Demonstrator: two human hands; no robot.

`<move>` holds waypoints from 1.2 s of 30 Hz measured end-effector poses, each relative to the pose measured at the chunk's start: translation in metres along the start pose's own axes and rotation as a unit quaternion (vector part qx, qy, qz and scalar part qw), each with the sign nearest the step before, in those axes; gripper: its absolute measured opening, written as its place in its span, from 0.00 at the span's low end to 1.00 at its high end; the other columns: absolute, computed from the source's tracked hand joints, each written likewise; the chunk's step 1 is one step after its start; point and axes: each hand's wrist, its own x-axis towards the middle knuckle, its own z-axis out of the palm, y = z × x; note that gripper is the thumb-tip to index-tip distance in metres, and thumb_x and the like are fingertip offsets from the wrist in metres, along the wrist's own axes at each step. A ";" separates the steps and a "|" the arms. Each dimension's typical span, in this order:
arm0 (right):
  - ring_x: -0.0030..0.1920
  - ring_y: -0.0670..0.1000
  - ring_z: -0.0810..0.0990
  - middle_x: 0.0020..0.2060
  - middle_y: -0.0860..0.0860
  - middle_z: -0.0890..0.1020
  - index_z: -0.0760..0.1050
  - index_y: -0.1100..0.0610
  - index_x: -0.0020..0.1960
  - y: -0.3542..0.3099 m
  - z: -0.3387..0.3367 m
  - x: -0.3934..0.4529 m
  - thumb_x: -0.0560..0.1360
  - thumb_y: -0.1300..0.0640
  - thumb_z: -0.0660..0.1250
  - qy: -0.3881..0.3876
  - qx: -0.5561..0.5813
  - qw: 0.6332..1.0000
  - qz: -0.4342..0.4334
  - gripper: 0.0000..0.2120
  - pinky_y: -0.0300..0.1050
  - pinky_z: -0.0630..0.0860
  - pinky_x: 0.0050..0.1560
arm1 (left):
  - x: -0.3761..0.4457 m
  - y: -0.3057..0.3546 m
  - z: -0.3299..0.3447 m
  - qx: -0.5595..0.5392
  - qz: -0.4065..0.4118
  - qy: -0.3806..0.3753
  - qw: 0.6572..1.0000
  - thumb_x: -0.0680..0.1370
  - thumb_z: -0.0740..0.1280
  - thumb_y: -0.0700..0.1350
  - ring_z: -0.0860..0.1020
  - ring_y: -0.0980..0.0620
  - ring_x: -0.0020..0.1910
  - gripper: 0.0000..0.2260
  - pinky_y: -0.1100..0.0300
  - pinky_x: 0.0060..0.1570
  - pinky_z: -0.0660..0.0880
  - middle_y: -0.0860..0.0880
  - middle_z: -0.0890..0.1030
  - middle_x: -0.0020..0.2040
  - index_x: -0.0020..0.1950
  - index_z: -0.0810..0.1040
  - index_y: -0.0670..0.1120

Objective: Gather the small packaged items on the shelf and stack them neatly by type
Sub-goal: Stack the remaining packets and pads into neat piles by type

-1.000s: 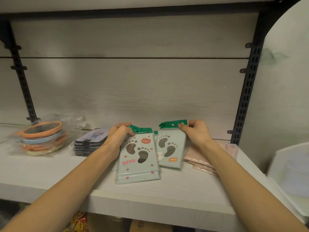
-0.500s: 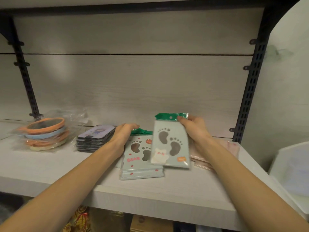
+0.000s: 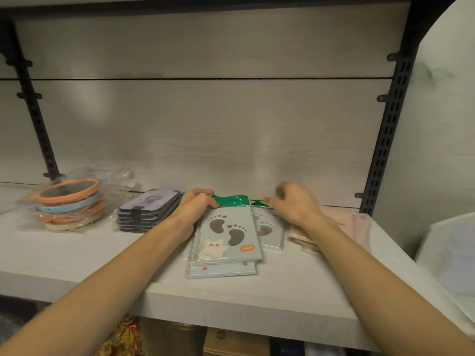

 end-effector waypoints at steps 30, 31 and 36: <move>0.51 0.59 0.82 0.49 0.53 0.84 0.75 0.51 0.55 0.000 -0.002 0.005 0.79 0.59 0.63 0.063 0.108 0.991 -0.044 0.06 0.49 0.77 0.50 | -0.004 0.004 -0.006 -0.053 0.010 0.023 0.998 0.78 0.67 0.35 0.83 0.44 0.45 0.14 0.59 0.35 0.79 0.39 0.83 0.55 0.63 0.79 0.45; 0.48 0.58 0.83 0.49 0.53 0.84 0.74 0.51 0.55 -0.001 -0.004 0.006 0.80 0.60 0.63 0.082 0.167 0.982 -0.040 0.06 0.51 0.79 0.50 | -0.003 0.005 -0.007 -0.060 0.013 0.025 0.998 0.78 0.67 0.35 0.83 0.43 0.46 0.15 0.58 0.36 0.80 0.39 0.83 0.55 0.63 0.79 0.45; 0.38 0.50 0.84 0.50 0.53 0.84 0.75 0.53 0.57 -0.002 -0.025 0.003 0.81 0.60 0.62 0.209 0.300 0.931 -0.021 0.07 0.56 0.82 0.47 | -0.004 0.004 -0.007 -0.068 0.021 0.039 0.997 0.76 0.67 0.33 0.82 0.43 0.46 0.16 0.56 0.42 0.80 0.37 0.83 0.55 0.62 0.81 0.44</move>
